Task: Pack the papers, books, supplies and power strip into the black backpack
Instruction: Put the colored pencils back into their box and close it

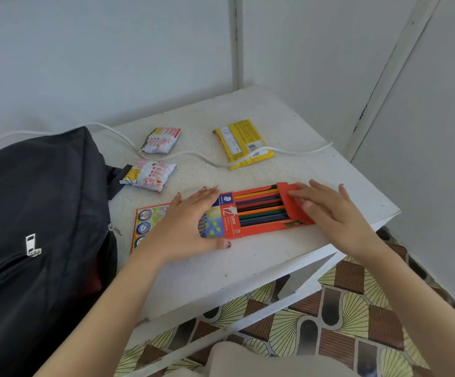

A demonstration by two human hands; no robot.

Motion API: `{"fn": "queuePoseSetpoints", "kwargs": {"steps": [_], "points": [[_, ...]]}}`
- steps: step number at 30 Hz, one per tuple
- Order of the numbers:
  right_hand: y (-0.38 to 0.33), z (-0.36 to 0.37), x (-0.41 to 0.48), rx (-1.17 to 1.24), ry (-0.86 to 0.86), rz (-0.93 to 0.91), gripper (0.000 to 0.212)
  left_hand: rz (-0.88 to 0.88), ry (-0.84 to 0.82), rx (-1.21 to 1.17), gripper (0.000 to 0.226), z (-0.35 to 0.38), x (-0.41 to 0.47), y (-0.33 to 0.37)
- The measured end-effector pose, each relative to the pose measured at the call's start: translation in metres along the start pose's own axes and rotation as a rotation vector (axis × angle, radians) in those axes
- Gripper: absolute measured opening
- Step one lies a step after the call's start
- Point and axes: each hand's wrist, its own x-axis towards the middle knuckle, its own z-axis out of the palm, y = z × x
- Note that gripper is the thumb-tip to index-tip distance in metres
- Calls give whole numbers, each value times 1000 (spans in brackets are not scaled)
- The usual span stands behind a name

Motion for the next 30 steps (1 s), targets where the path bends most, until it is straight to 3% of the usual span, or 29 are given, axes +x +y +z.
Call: {"fn": "queuePoseSetpoints", "kwargs": {"steps": [7,12,18,30], "points": [[10,-8,13,-291,-249,-140,56,43,43,-141,109,2,0,-6],[15,-15,22,-325,-376,-165,67,47,61,-156,105,1,-1,-5],[9,-4,25,-266,-389,-146,67,44,96,-175,100,2,-1,-2],[-1,15,30,-382,-381,-236,70,49,105,-160,100,2,-1,-1]]}}
